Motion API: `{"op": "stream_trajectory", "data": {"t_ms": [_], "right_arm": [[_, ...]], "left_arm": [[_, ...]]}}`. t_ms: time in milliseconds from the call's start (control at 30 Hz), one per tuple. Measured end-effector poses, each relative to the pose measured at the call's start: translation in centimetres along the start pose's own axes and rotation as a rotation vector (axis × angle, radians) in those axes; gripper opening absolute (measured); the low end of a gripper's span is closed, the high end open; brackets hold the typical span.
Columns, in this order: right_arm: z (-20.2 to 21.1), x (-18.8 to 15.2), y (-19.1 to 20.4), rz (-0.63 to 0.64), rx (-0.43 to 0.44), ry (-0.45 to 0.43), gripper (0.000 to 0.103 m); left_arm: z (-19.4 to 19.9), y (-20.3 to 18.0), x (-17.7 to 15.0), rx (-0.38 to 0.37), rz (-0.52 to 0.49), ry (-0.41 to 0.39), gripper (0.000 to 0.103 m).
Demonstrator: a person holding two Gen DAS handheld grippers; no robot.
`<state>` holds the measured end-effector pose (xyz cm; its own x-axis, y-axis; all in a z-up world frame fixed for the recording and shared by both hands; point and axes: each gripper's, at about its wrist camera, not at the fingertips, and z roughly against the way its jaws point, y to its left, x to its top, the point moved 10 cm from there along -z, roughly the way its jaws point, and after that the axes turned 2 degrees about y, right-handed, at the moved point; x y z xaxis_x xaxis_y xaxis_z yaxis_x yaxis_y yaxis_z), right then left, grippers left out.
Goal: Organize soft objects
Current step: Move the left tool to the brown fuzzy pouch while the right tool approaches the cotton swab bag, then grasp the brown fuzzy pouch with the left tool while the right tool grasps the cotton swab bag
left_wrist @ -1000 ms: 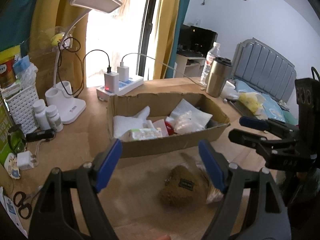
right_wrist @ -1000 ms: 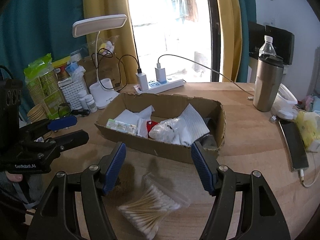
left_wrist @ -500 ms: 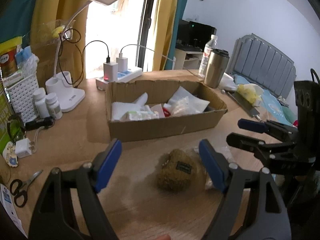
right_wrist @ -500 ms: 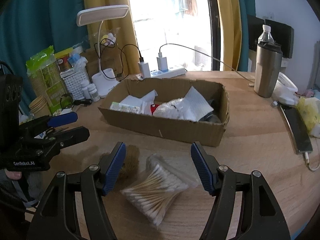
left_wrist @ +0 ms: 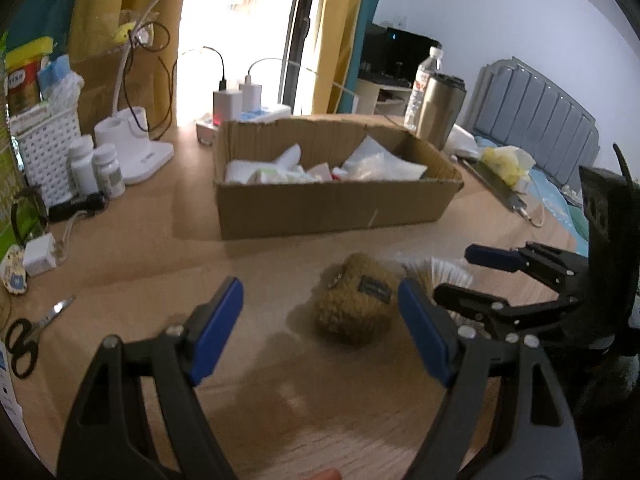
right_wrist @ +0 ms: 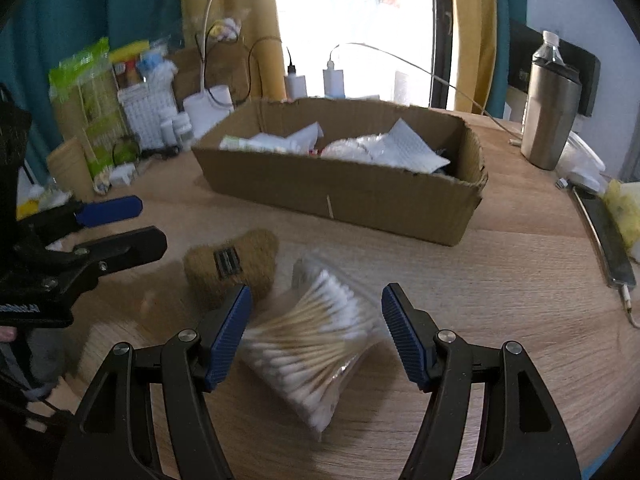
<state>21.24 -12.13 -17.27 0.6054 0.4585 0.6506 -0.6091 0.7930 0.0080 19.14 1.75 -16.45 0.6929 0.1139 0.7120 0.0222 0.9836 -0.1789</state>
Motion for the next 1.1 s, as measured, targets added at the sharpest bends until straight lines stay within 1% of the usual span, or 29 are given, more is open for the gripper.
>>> {"op": "stream_trajectory", "data": {"t_ms": [167,533,667,733,800,900,1000,1100], "right_arm": [[-0.5,-0.8,-0.9,0.019,-0.055,0.008,0.071],[0.2,-1.8,-4.2,-0.037,-0.066,-0.001,0.076],[0.3,-1.9,-5.4,-0.072,-0.063,0.009,0.082],[0.3,-2.0,-5.9,-0.090,-0.069,0.012,0.083],[0.4,-2.0,-5.9,-0.103,-0.066,0.012,0.083],[0.4,-2.1,-5.2,-0.129,-0.026,0.016,0.083],[0.2,-2.0,-4.4,-0.126,-0.015,0.019,0.083],[-0.4,-1.6,-3.8,-0.116,-0.022,0.019,0.083]], "left_arm": [[-0.7,-0.7,0.0,0.000,-0.024,0.017,0.081],[-2.8,-2.8,-0.1,-0.012,-0.057,0.057,0.081],[-3.4,-3.2,-0.1,-0.016,-0.064,0.069,0.081],[-3.5,-3.4,0.0,-0.021,-0.068,0.071,0.081],[-3.6,-3.5,0.0,-0.025,-0.072,0.072,0.081],[-3.8,-3.6,-0.2,-0.031,-0.076,0.077,0.081],[-4.2,-3.4,-0.4,-0.030,-0.080,0.086,0.081],[-4.8,-3.1,-0.6,-0.005,-0.095,0.099,0.081]]}}
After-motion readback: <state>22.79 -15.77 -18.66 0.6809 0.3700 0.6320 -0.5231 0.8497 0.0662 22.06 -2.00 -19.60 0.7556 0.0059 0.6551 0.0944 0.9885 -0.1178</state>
